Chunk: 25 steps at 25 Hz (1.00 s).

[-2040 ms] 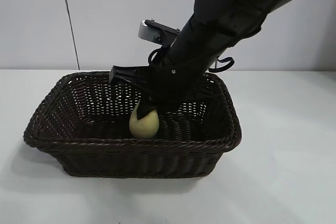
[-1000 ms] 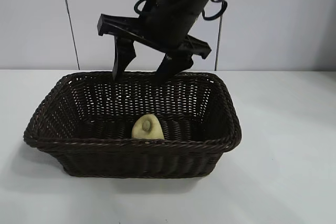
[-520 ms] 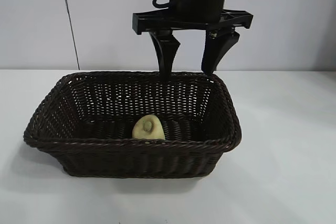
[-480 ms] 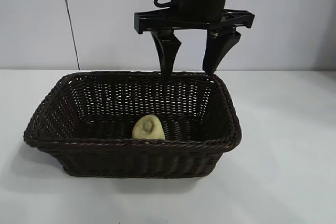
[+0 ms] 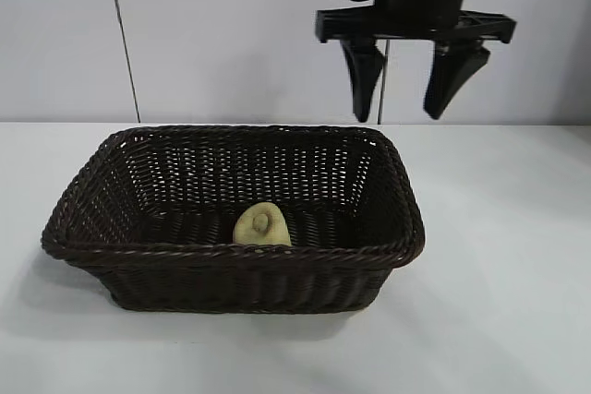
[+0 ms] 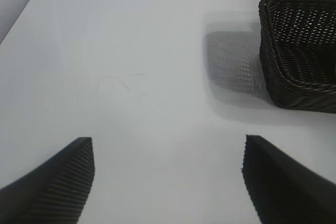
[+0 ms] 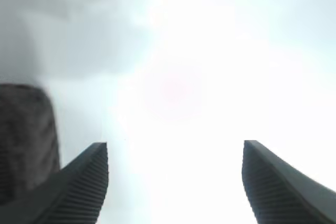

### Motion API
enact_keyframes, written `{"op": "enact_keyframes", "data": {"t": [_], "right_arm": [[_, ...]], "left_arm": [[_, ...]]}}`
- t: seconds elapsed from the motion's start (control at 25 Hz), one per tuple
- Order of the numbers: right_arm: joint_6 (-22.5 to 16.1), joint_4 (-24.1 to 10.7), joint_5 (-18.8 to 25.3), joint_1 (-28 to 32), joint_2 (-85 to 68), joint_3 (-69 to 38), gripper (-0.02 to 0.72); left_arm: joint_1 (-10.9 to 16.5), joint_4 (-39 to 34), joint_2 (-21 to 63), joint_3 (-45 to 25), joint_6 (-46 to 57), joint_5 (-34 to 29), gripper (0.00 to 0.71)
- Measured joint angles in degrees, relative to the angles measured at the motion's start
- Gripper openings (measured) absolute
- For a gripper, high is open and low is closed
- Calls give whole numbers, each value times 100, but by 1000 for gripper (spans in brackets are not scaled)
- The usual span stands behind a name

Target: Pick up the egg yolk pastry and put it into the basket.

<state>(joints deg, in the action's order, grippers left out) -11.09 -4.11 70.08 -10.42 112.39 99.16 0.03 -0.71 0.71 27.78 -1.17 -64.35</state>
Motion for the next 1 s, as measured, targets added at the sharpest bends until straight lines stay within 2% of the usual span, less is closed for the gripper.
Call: {"op": "enact_keyframes", "data": {"t": [0.2, 0.32, 0.56, 1.0], "right_arm": [[90, -19, 2, 559, 0, 0, 517], [195, -18, 8, 665, 0, 0, 517], [353, 365, 0, 659, -103, -135, 517], [644, 411, 6, 659, -2080, -2032, 517]], "left_arm": [[0, 0, 0, 0, 0, 0, 568], [0, 0, 0, 0, 0, 0, 568], [0, 0, 0, 0, 0, 0, 568], [0, 0, 0, 0, 0, 0, 568]]}}
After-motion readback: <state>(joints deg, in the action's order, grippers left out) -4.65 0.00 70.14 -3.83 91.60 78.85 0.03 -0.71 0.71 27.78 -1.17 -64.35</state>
